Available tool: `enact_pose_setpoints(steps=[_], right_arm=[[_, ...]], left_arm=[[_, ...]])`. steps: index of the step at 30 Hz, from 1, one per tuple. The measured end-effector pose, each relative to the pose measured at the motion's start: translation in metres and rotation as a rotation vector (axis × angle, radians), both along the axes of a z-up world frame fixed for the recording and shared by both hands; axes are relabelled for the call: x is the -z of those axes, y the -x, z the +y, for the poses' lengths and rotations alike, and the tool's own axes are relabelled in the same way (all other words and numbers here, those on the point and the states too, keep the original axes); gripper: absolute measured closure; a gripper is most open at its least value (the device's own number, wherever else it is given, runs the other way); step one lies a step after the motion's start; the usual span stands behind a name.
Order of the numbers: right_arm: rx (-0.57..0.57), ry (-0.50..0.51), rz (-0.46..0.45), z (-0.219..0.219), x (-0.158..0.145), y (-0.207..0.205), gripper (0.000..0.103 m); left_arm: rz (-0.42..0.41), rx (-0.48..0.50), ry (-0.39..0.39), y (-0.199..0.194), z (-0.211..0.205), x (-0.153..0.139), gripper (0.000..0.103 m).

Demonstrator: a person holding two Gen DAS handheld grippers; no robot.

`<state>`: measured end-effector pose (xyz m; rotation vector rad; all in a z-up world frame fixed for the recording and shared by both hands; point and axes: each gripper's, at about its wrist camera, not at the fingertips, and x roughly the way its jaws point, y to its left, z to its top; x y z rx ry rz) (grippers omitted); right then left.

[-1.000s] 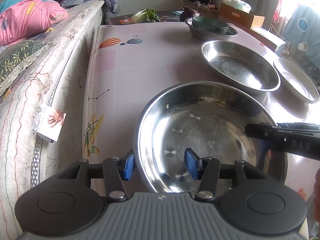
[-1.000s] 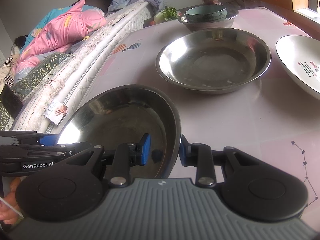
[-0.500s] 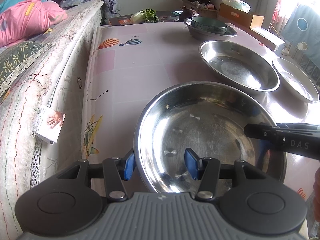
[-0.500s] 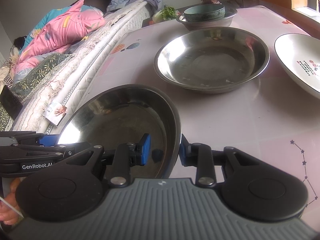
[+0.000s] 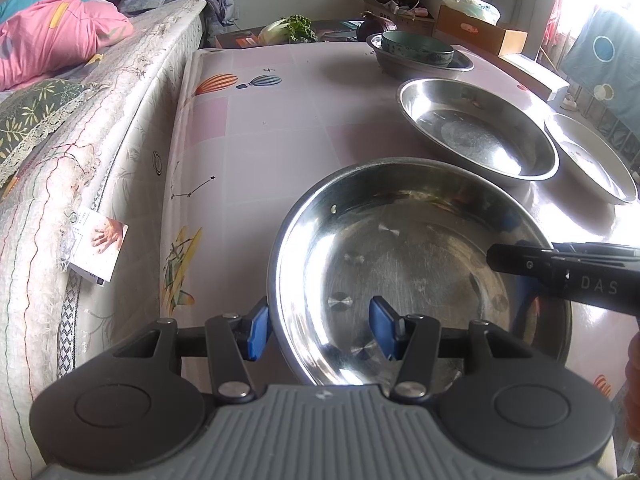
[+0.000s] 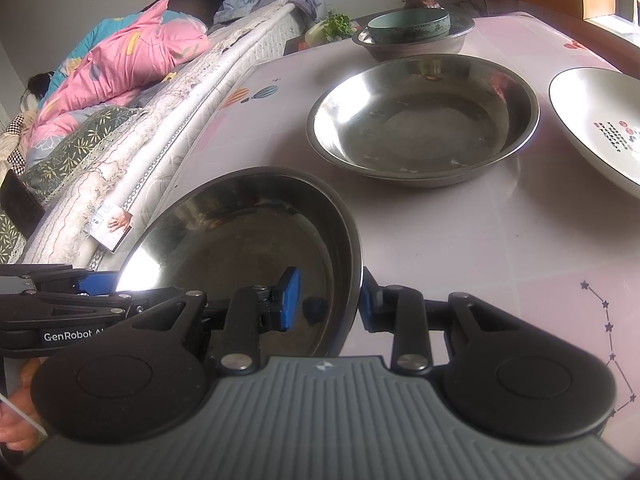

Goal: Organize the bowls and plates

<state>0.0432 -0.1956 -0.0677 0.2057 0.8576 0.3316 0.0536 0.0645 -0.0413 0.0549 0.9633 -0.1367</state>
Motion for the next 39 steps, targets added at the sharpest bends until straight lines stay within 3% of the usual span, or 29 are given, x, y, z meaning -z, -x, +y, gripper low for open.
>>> enact_pose_setpoints(steps=[15, 39], right_arm=[[-0.015, 0.011, -0.022, 0.003, 0.002, 0.001, 0.066], [-0.026, 0.056, -0.052, 0.010, -0.003, 0.005, 0.068]], left_arm=[[0.012, 0.002, -0.001, -0.002, -0.002, 0.006, 0.047], [-0.019, -0.004, -0.003, 0.001, 0.000, 0.001, 0.044]])
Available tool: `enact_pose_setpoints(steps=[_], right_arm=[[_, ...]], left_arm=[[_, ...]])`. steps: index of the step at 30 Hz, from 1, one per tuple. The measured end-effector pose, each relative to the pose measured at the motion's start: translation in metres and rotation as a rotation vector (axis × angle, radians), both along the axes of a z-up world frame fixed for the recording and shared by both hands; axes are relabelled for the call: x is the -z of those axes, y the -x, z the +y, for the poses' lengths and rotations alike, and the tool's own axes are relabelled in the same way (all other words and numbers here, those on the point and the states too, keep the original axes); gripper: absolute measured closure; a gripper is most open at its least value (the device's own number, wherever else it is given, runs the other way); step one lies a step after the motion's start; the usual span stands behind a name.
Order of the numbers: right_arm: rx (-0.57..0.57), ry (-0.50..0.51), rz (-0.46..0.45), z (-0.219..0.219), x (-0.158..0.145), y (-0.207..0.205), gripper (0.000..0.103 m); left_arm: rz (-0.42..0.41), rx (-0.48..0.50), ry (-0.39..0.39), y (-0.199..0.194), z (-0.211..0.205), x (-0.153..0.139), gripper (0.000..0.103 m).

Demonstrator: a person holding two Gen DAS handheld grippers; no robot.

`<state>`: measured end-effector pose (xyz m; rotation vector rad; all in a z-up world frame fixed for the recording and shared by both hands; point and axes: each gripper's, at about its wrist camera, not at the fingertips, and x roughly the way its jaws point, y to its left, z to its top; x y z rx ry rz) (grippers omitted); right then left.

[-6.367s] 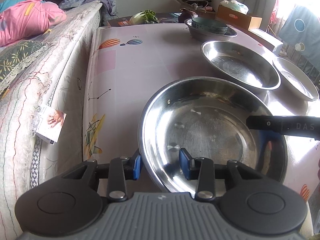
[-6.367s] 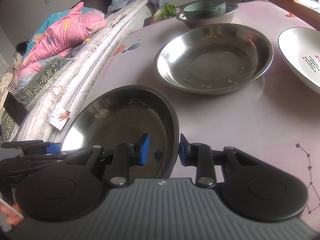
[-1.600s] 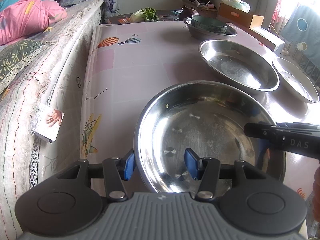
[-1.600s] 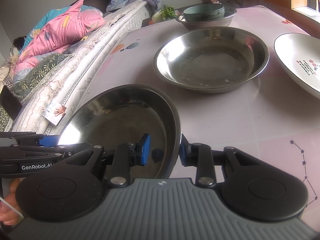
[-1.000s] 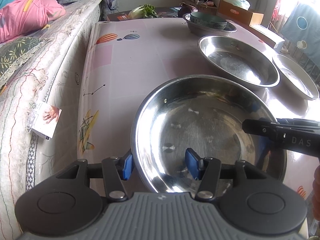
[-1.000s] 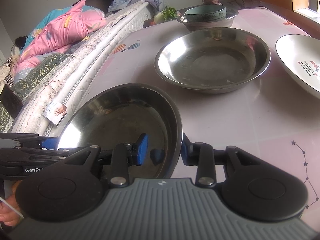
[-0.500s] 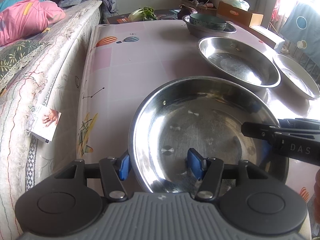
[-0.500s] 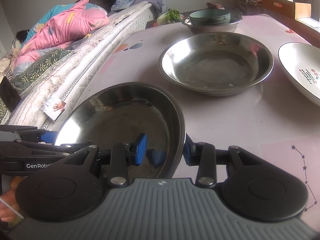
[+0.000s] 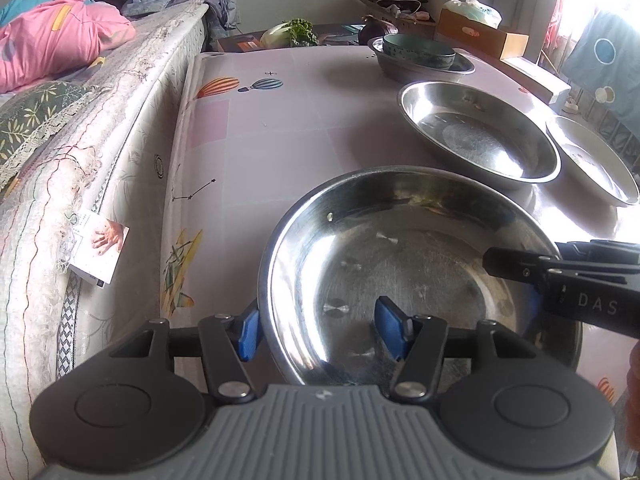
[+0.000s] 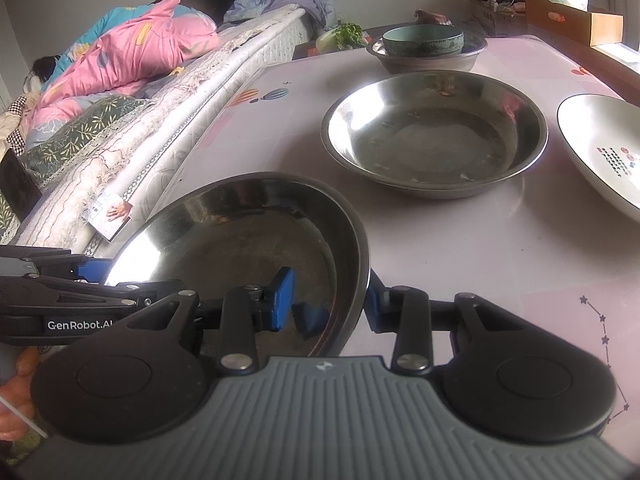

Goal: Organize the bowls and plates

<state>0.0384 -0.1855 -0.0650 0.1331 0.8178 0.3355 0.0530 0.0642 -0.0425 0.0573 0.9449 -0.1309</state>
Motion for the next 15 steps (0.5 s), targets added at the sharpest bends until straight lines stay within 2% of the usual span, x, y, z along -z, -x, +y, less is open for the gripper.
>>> enact_pose_setpoints(steps=[15], right_arm=[[0.002, -0.007, -0.014, -0.0030, -0.0050, 0.0021, 0.068]], left_arm=[[-0.018, 0.004, 0.000, 0.0036, -0.0003, -0.0066, 0.044]])
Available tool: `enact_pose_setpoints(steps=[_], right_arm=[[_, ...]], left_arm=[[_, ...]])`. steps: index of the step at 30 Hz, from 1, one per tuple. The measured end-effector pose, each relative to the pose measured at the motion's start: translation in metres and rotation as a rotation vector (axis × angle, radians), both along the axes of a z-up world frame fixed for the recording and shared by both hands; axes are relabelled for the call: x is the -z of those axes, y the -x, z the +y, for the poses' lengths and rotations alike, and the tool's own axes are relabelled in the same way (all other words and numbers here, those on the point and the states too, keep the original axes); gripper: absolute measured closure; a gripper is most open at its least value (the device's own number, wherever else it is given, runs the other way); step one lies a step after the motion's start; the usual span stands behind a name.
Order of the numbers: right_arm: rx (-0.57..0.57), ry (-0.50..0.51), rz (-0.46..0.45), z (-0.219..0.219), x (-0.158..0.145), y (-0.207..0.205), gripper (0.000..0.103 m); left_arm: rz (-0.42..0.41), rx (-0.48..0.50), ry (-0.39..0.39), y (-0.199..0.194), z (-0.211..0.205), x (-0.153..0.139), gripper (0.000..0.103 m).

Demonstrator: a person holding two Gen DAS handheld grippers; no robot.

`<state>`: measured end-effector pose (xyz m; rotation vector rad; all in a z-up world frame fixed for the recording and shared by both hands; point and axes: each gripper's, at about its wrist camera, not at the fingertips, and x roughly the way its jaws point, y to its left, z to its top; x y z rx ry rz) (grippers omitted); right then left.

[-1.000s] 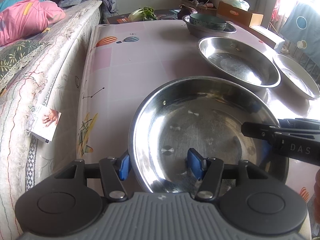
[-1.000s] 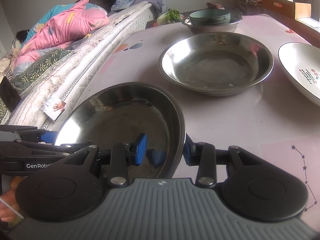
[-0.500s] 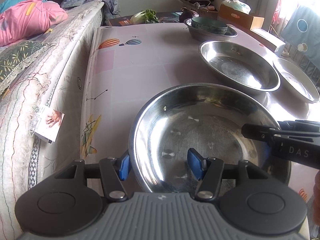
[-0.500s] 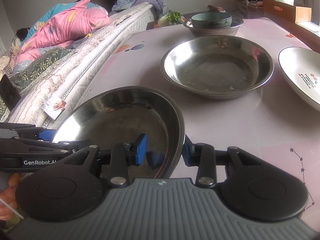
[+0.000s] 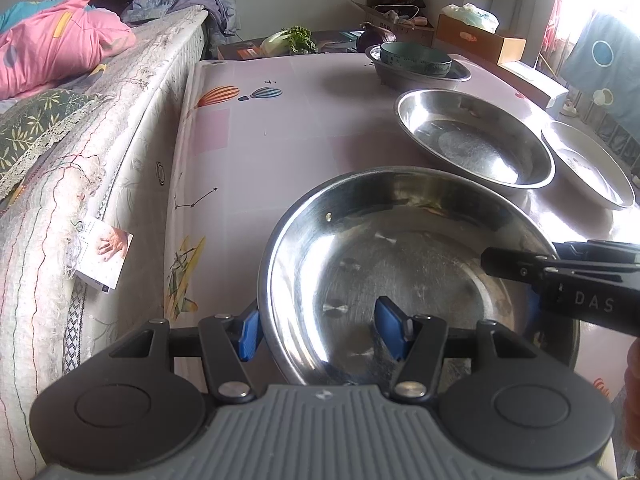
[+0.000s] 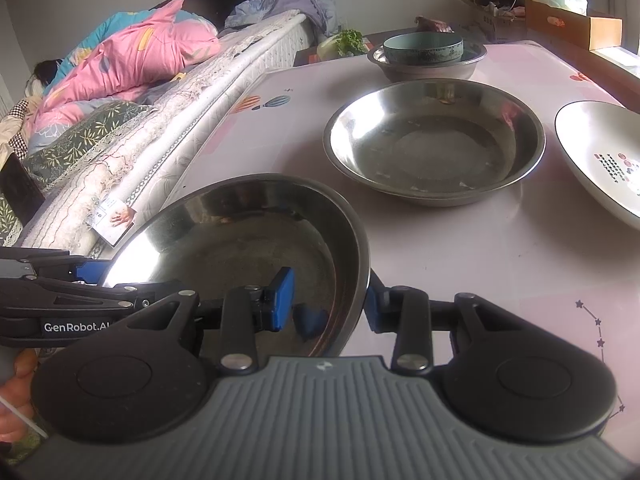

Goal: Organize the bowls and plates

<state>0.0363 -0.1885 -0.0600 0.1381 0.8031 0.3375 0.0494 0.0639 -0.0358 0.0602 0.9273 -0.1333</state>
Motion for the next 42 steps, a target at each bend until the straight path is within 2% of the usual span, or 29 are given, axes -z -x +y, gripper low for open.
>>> enact_pose_setpoints(steps=[19, 25, 33, 42], right_arm=[[0.003, -0.010, -0.024, -0.002, -0.009, 0.005, 0.068], [0.009, -0.022, -0.040, -0.007, -0.016, 0.007, 0.068], [0.035, -0.039, -0.070, -0.024, -0.038, -0.002, 0.068], [0.098, -0.045, -0.093, -0.056, -0.055, -0.019, 0.068]], left_arm=[[-0.020, 0.003, -0.004, 0.004, -0.001, -0.008, 0.044], [-0.042, 0.008, -0.009, 0.004, -0.005, -0.020, 0.044], [-0.090, 0.028, 0.008, -0.011, -0.022, -0.045, 0.044], [-0.102, 0.086, 0.014, -0.039, -0.051, -0.055, 0.044]])
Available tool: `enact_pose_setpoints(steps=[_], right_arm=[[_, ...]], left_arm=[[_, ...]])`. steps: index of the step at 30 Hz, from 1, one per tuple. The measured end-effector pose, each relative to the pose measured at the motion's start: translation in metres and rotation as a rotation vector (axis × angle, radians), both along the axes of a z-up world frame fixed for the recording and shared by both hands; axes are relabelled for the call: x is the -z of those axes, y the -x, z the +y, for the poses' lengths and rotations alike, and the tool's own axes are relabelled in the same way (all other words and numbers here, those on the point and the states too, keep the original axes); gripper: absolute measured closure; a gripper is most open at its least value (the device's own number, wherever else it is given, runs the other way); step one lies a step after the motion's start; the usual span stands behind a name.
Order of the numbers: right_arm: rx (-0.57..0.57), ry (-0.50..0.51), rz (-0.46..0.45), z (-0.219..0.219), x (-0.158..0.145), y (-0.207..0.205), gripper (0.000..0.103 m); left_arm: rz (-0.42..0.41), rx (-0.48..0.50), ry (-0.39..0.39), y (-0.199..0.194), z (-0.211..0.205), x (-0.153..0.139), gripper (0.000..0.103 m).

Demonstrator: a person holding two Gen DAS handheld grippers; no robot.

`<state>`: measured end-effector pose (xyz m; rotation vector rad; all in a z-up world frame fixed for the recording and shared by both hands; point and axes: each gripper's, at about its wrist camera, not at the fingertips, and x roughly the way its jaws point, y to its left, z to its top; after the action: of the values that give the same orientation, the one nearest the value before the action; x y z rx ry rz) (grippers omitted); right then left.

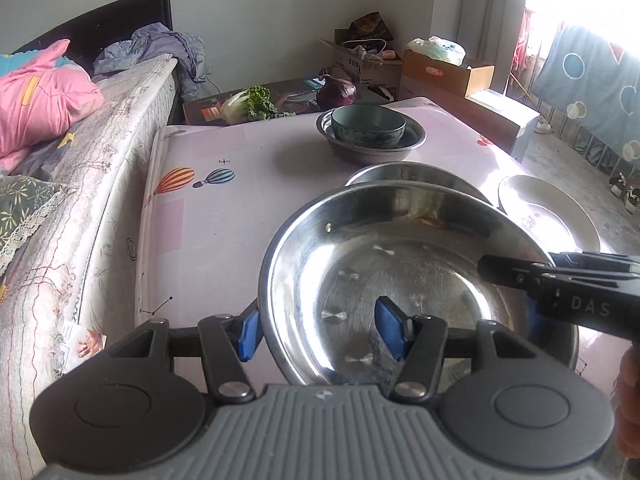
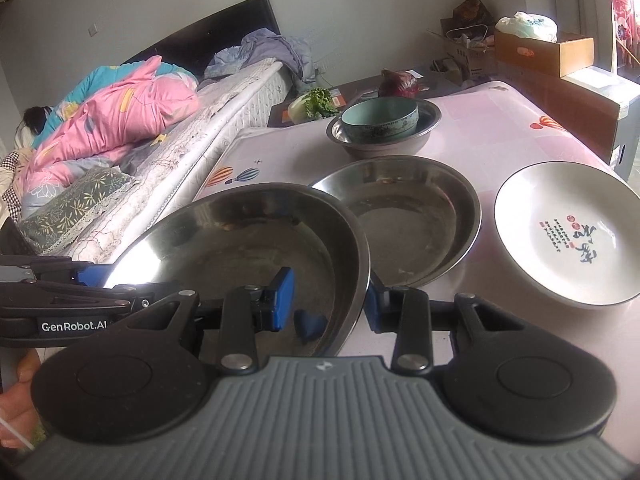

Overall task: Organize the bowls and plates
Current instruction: 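Carry the basin onto the other steel bowl, lower it, and open both tools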

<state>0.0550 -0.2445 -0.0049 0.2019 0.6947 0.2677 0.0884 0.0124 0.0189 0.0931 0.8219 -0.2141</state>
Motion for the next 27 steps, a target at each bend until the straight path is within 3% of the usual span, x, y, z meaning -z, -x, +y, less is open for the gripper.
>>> enact_pose_setpoints(steps=[14, 27], right_arm=[[0.100, -0.026, 0.029, -0.046, 0.005, -0.028, 0.067], [0.136, -0.058, 0.079, -0.064, 0.017, -0.065, 0.066]], left_arm=[[0.033, 0.069, -0.003, -0.042, -0.045, 0.008, 0.044], [0.114, 0.064, 0.020, -0.089, -0.057, 0.025, 0.044]])
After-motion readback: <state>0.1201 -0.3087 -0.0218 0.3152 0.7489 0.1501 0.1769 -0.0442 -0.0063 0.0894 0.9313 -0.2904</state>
